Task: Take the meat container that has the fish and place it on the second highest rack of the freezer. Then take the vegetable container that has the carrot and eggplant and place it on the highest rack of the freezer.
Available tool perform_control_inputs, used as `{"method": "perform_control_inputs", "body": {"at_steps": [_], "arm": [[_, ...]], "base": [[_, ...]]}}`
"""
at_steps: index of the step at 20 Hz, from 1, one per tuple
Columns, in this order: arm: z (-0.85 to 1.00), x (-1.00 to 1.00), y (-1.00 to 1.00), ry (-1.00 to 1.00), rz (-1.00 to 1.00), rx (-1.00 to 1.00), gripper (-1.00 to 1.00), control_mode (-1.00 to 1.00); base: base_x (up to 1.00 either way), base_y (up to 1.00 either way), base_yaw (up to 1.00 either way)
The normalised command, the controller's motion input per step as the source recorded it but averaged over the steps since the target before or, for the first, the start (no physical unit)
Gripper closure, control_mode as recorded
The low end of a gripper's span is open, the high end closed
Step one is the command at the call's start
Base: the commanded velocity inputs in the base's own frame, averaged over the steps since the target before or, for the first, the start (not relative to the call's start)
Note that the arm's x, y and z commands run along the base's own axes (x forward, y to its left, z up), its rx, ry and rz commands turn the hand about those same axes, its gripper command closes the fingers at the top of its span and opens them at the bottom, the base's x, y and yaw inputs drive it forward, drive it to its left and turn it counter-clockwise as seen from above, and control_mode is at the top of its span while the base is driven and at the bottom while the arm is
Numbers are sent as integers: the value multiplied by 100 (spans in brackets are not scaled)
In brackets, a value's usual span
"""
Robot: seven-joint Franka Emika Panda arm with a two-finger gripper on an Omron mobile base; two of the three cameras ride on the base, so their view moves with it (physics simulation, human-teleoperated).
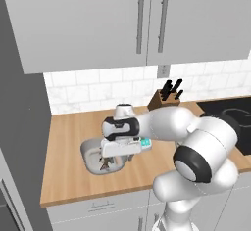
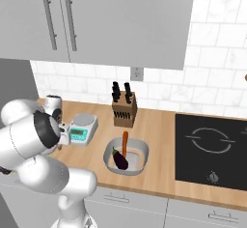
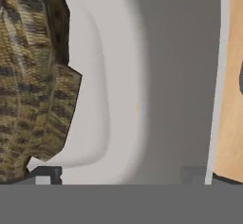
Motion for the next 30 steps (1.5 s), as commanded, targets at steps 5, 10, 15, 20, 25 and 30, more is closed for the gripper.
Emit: {"method": "perform_control_inputs", "body": {"at_steps": [5, 10, 15, 20, 25, 30], "arm": [[0, -35, 0, -15, 0, 0, -100, -100], [0, -12, -3, -15, -6, 0, -100, -100], [0, 1, -3, -2, -12, 0, -100, -100], [0, 0, -10, 0, -17, 0, -100, -100], [0, 0, -11, 0, -14, 0, -100, -100], [0, 0, -24, 0, -12, 0, -100, -100]], "base": [[0, 0, 0], [0, 0, 0], [0, 0, 0], [0, 0, 0], [0, 0, 0], [0, 0, 0]]}}
